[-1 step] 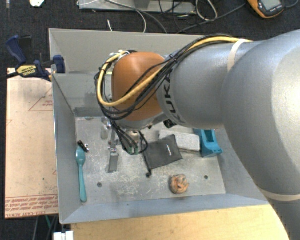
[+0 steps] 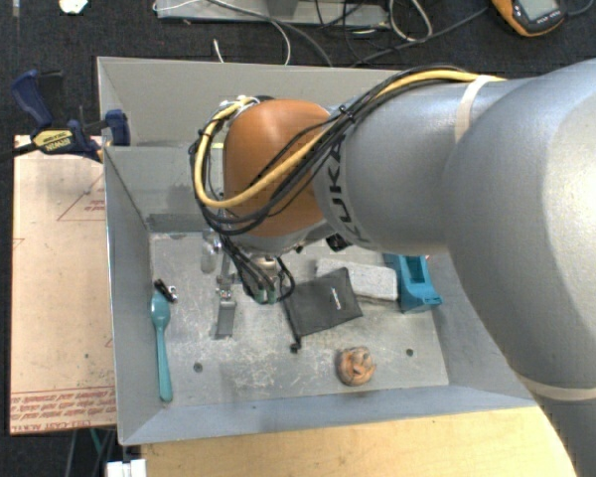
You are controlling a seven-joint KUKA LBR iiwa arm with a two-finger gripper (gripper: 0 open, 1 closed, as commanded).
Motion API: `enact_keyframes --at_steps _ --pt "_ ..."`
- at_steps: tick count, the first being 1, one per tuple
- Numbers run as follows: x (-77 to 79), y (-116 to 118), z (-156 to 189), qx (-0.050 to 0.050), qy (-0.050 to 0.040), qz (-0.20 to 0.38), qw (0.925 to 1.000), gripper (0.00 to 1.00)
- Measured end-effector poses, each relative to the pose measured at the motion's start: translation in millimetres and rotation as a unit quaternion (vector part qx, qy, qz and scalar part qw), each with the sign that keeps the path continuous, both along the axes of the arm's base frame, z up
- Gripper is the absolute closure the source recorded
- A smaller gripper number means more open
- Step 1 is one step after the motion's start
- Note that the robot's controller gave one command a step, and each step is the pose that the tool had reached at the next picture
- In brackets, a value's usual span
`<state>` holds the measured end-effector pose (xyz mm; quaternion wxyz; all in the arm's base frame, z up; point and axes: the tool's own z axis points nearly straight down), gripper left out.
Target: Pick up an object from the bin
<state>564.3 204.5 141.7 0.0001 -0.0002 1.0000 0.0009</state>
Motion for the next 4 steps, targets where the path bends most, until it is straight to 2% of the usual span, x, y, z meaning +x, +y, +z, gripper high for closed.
enact_keyframes --at_steps 1,2,3,4 --pt "-3.5 -24 -23 0.003 -0.0034 -0.040 0.9992 0.00" --pt "-15.1 -63 -61 0.000 0.0008 -0.060 0.9982 0.00" --pt "-8.8 -90 -71 0.000 0.0006 -0.042 0.9991 0.00" --pt "-27.3 -122 -60 0.001 0.0023 -0.039 0.9992 0.00"
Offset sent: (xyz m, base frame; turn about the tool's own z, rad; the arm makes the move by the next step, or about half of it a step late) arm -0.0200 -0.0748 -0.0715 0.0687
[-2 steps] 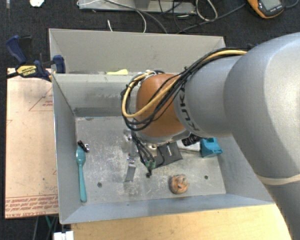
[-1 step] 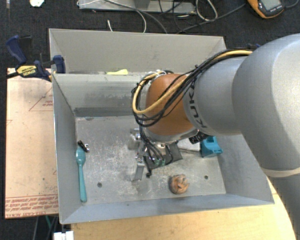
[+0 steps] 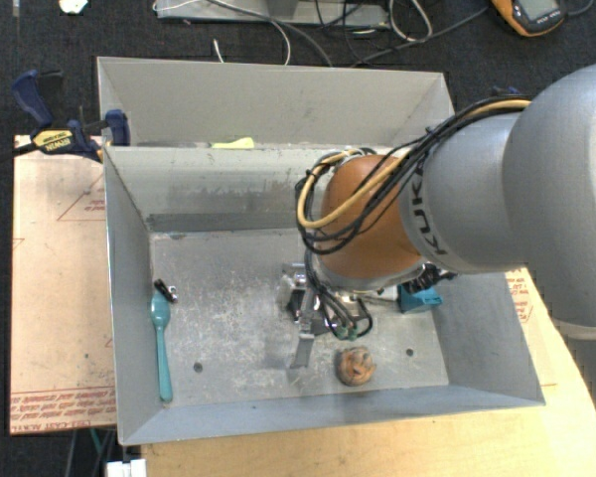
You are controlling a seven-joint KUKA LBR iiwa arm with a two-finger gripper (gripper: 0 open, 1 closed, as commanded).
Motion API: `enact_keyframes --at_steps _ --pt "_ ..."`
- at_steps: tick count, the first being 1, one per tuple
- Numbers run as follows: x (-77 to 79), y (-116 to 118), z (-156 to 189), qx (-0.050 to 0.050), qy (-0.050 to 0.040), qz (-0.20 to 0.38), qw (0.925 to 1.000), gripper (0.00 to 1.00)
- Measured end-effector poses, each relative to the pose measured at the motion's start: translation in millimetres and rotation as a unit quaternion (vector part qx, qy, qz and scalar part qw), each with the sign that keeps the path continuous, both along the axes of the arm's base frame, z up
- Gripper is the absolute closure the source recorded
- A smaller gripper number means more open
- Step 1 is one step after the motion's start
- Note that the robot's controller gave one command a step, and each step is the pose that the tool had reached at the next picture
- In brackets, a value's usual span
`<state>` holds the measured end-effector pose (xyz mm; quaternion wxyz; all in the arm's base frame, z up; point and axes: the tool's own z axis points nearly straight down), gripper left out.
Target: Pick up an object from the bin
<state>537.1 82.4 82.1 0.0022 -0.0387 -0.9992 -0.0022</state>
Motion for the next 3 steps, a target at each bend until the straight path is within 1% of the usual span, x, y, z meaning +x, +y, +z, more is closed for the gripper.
enact_keyframes --at_steps 1,2,3 --pt "25.4 -4 6 0.000 -0.0028 0.136 0.9907 0.00" --pt "28.1 -32 -1 0.000 -0.0022 0.189 0.9820 0.00" --pt "74.6 -68 -8 0.009 -0.0070 0.255 0.9669 1.00"
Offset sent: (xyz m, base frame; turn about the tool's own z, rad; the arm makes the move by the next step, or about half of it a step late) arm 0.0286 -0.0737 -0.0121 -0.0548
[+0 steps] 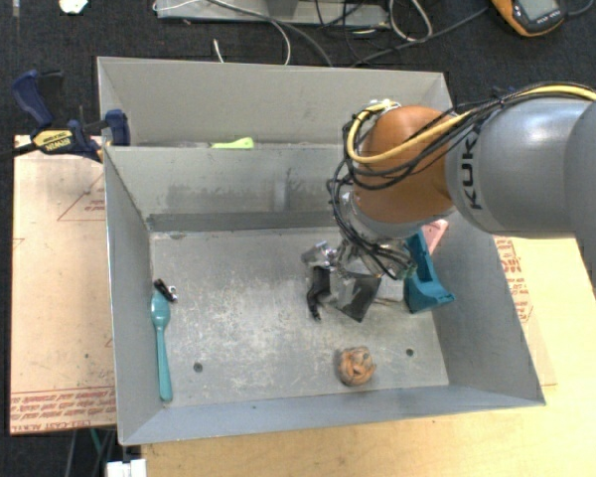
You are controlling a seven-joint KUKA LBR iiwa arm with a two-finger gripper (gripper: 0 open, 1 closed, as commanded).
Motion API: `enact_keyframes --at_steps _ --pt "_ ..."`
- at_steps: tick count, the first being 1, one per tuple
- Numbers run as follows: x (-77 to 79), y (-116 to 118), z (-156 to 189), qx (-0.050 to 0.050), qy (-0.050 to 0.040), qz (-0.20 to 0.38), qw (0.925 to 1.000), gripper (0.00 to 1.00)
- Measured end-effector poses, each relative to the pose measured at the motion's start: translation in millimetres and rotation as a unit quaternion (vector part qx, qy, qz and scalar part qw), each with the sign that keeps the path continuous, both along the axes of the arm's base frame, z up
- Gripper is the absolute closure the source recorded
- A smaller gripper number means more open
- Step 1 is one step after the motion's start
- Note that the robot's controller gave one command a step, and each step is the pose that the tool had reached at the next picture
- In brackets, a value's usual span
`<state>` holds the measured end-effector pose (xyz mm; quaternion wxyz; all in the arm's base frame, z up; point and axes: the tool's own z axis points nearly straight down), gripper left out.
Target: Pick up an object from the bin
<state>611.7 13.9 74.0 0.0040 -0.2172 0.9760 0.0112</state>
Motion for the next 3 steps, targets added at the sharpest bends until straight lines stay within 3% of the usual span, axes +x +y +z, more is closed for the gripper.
enact_keyframes --at_steps 1,3 --pt "-0.1 0 0 0.000 -0.0004 0.000 1.0000 1.00" --pt "16.5 20 145 0.000 0.0024 0.025 0.9997 1.00"
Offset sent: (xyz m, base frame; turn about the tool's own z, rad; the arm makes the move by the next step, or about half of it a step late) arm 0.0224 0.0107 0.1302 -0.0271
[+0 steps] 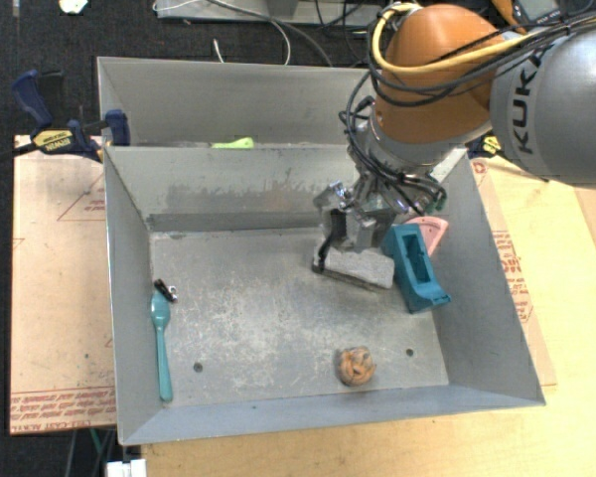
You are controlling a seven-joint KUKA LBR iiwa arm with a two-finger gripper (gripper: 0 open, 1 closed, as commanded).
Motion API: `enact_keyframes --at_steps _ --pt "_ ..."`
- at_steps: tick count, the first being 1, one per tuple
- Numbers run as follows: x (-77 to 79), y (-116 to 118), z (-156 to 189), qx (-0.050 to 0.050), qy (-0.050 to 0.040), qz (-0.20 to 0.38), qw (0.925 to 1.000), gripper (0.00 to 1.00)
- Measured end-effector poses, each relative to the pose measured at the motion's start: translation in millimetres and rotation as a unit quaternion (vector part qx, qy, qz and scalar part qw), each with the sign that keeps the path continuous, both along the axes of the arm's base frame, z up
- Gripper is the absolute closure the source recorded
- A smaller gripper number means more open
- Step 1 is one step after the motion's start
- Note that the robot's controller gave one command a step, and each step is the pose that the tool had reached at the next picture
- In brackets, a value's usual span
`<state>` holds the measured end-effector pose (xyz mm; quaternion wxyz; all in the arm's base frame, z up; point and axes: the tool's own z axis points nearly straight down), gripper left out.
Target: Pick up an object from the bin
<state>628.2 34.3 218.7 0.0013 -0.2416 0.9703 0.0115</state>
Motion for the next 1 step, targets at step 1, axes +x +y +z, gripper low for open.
enact_keyframes --at_steps 1 --pt "-1.1 2.0 24.1 0.001 -0.0001 0.003 1.0000 1.00"
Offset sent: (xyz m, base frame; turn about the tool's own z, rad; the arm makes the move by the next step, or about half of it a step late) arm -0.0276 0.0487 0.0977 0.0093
